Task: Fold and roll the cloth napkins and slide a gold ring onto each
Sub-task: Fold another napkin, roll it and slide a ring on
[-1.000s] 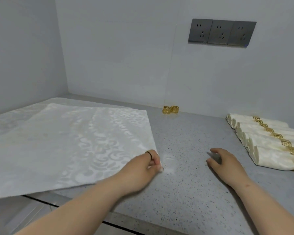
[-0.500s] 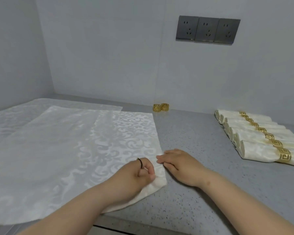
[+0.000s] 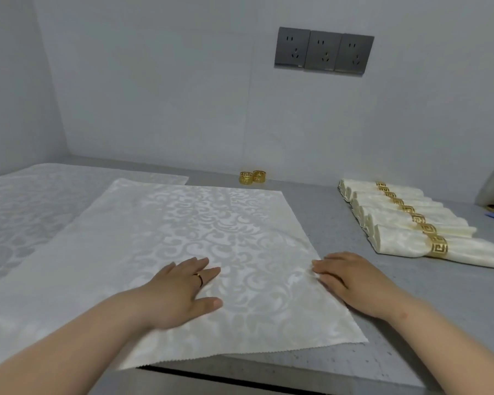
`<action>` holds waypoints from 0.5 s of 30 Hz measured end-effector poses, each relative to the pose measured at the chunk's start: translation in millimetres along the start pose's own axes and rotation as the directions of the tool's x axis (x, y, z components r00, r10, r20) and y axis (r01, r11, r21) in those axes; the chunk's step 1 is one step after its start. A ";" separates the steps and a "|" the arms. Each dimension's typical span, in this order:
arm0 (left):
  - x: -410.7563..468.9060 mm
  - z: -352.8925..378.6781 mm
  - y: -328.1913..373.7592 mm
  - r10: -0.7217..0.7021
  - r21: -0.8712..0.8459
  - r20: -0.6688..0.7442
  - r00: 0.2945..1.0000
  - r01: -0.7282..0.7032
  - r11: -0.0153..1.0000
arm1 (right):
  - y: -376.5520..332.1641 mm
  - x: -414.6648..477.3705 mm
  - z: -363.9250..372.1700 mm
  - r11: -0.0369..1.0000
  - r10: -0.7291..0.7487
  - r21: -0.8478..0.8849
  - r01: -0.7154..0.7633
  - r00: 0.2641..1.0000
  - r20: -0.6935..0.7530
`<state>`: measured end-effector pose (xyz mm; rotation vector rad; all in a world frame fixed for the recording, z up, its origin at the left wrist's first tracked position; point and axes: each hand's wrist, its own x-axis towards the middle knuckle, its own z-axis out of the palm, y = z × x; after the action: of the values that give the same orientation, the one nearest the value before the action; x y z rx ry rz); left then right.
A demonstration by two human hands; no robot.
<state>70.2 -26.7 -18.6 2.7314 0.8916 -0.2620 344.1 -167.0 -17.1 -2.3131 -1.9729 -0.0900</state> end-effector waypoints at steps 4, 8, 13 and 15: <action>19.9 -3.5 14.2 0.101 -0.002 0.026 0.995 -0.101 0.995 | 10.0 -21.9 -11.4 0.996 0.087 -0.011 -0.087 0.996 0.002; 40.7 -2.4 28.3 0.182 0.025 0.021 0.983 -0.182 0.983 | 0.5 -46.2 -19.9 0.983 0.120 0.143 -0.119 0.993 0.005; 49.3 0.2 39.3 0.196 0.033 -0.037 0.980 -0.195 0.980 | -32.3 -63.6 -15.5 0.989 -0.073 0.136 0.057 0.991 0.112; 47.4 0.5 39.3 0.181 -0.021 -0.097 0.979 -0.183 0.983 | -38.4 -68.0 -15.3 0.995 -0.102 0.022 0.101 0.993 0.055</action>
<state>131.4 -31.3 -23.6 2.7938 0.6557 -0.0841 295.6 -229.5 -8.0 -2.2261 -2.1081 -0.0140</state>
